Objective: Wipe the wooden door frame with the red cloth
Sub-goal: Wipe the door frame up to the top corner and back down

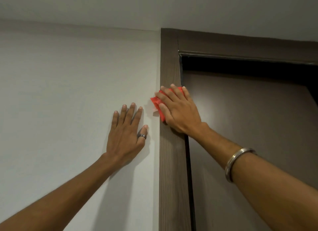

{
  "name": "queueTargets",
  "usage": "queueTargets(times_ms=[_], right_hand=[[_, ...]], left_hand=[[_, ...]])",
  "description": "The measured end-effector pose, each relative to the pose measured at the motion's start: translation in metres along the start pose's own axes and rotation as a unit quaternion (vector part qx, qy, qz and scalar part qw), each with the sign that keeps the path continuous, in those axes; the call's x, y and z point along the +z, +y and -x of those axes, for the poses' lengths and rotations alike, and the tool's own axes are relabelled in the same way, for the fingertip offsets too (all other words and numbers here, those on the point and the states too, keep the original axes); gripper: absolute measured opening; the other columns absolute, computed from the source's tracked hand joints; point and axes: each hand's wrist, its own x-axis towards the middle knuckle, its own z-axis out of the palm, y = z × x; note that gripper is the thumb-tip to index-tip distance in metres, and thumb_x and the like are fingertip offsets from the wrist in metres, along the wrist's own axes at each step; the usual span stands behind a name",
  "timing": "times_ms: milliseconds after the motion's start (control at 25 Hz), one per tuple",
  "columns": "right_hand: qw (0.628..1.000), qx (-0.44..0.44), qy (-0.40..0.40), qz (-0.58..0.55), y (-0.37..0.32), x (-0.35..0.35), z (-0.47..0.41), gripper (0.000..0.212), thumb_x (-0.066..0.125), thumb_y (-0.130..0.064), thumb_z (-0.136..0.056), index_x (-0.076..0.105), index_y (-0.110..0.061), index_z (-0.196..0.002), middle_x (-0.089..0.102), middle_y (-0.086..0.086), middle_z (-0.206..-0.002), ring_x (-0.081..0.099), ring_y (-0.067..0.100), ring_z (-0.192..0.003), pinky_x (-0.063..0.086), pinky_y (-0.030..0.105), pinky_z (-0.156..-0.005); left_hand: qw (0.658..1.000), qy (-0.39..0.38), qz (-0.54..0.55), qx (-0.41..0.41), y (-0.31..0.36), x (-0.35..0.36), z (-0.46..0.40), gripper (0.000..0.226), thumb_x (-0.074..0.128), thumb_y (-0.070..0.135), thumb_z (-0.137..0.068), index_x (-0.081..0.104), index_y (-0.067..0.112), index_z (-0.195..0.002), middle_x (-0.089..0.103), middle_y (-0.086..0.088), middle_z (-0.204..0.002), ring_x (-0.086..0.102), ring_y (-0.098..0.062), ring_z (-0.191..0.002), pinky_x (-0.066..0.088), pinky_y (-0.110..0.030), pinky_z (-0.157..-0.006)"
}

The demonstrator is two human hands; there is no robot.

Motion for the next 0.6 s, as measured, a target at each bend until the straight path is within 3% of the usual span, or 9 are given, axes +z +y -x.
queueTargets(times_ms=[200,440,600], right_hand=[[1.000,-0.025,-0.008,-0.005,0.017,-0.002,-0.028,0.060,0.022,-0.052,-0.106,0.036,-0.030,-0.159,0.034,0.000,-0.170,0.022,0.029,-0.161,0.005,0.056,-0.131],[0.999,0.042,-0.013,-0.016,0.047,-0.014,-0.152,0.055,0.023,-0.047,-0.109,0.032,-0.026,-0.159,0.028,0.004,-0.171,0.017,0.032,-0.161,0.007,0.061,-0.130],[0.997,0.078,0.013,0.003,0.059,-0.022,-0.197,0.053,0.026,-0.043,-0.108,0.040,-0.022,-0.155,0.035,0.007,-0.168,0.028,0.034,-0.156,0.016,0.060,-0.128]], left_hand=[[1.000,0.008,-0.001,-0.011,0.003,-0.001,-0.026,0.074,0.016,0.055,-0.098,0.002,0.027,-0.165,-0.009,0.000,-0.174,-0.018,-0.019,-0.159,-0.011,-0.043,-0.131],[0.999,0.029,-0.015,-0.002,-0.002,-0.001,-0.057,0.074,0.013,0.059,-0.096,0.004,0.031,-0.164,-0.009,0.002,-0.174,-0.020,-0.018,-0.159,-0.014,-0.042,-0.131],[0.999,0.034,-0.009,0.005,-0.005,0.003,-0.056,0.072,0.008,0.063,-0.096,-0.004,0.035,-0.161,-0.014,0.006,-0.172,-0.023,-0.014,-0.157,-0.017,-0.037,-0.129]])
